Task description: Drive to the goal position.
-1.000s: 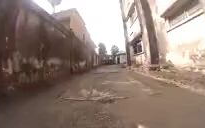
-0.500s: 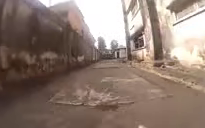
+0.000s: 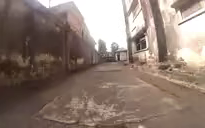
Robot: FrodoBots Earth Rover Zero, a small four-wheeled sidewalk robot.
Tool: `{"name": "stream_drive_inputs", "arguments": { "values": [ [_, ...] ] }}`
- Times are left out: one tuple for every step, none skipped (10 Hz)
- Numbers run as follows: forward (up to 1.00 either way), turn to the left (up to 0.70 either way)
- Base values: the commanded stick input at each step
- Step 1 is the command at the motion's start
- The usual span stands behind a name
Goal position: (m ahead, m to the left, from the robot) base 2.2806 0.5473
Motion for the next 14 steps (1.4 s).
{"name": "stream_drive_inputs", "arguments": {
  "values": [
    [0.70, 0.00],
    [0.70, 0.00],
    [0.70, 0.00],
    [0.70, 0.00],
    [0.70, 0.00],
    [0.70, 0.00],
    [0.70, 0.00],
    [0.70, 0.00],
    [0.70, 0.00],
    [0.70, 0.00],
    [0.70, 0.00],
    [0.70, 0.00],
    [0.70, 0.00],
    [0.70, 0.00]
  ]
}}
